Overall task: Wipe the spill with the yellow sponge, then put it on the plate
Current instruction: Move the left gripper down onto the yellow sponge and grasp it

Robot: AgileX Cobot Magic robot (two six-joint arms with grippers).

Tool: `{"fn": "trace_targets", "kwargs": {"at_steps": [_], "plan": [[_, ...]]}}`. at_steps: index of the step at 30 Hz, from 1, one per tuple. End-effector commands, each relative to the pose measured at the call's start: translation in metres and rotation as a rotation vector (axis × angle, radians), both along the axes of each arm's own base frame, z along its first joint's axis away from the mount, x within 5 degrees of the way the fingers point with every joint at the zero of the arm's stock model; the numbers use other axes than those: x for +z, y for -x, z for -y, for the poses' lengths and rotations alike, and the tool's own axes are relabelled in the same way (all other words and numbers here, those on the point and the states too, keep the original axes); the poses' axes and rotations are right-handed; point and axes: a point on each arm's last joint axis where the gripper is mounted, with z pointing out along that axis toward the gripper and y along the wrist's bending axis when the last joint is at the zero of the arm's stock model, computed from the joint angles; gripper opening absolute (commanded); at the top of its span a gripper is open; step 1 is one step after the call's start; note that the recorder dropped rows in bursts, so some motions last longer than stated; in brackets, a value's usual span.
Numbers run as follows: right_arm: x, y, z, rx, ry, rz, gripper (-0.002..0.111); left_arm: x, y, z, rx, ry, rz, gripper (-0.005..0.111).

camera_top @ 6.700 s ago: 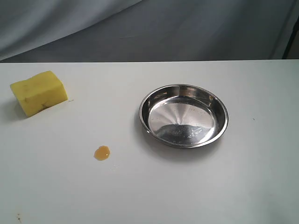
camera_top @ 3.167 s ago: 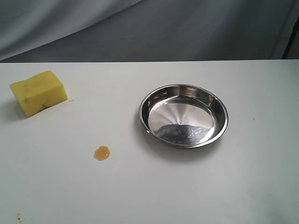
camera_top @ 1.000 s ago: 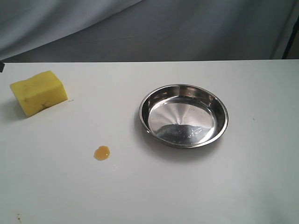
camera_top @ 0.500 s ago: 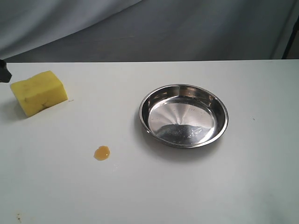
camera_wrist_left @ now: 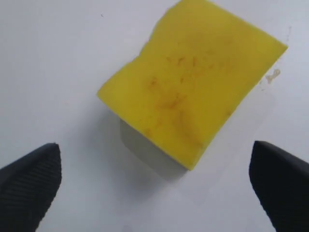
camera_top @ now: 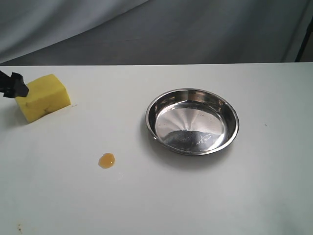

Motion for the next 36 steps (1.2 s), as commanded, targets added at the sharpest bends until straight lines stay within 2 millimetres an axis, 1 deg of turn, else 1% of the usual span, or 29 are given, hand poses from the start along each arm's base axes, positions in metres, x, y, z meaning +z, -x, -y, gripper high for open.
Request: {"fn": "trace_targets", "kwargs": {"at_steps": [1, 3, 5, 8, 11, 14, 20, 24, 30, 32, 33, 35, 36], "plan": [[-0.001, 0.0, 0.0, -0.004, -0.005, 0.001, 0.0, -0.021, -0.009, -0.001, 0.011, 0.002, -0.002, 0.104], [-0.001, 0.0, 0.0, -0.004, -0.005, 0.001, 0.0, -0.026, -0.014, -0.002, 0.029, -0.005, 0.032, 0.104], [-0.001, 0.0, 0.0, -0.004, -0.005, 0.001, 0.0, -0.028, -0.018, 0.0, 0.073, 0.025, 0.071, 0.104], [-0.001, 0.0, 0.0, -0.004, -0.005, 0.001, 0.0, -0.028, -0.025, 0.002, 0.133, 0.053, 0.138, 0.104], [-0.001, 0.0, 0.0, -0.004, -0.005, 0.001, 0.0, -0.028, -0.028, 0.006, 0.14, 0.052, 0.159, 0.104], [-0.001, 0.0, 0.0, -0.004, -0.005, 0.001, 0.0, -0.031, -0.031, 0.011, 0.142, 0.076, 0.15, 0.104], [-0.001, 0.0, 0.0, -0.004, -0.005, 0.001, 0.0, -0.05, -0.044, 0.023, 0.164, 0.22, 0.055, 0.104], [-0.001, 0.0, 0.0, -0.004, -0.005, 0.001, 0.0, -0.063, -0.047, 0.024, 0.169, 0.228, 0.03, 0.104], [-0.001, 0.0, 0.0, -0.004, -0.005, 0.001, 0.0, -0.07, -0.049, 0.023, 0.176, 0.22, 0.028, 0.104], [-0.001, 0.0, 0.0, -0.004, -0.005, 0.001, 0.0, -0.07, -0.048, 0.023, 0.17, 0.213, 0.027, 0.102], [-0.001, 0.0, 0.0, -0.004, -0.005, 0.001, 0.0, -0.07, -0.048, 0.023, 0.169, 0.213, 0.028, 0.099], [-0.001, 0.0, 0.0, -0.004, -0.005, 0.001, 0.0, -0.07, -0.048, 0.023, 0.168, 0.212, 0.028, 0.089], [-0.001, 0.0, 0.0, -0.004, -0.005, 0.001, 0.0, -0.07, -0.048, 0.023, 0.168, 0.212, 0.028, 0.081]]}}
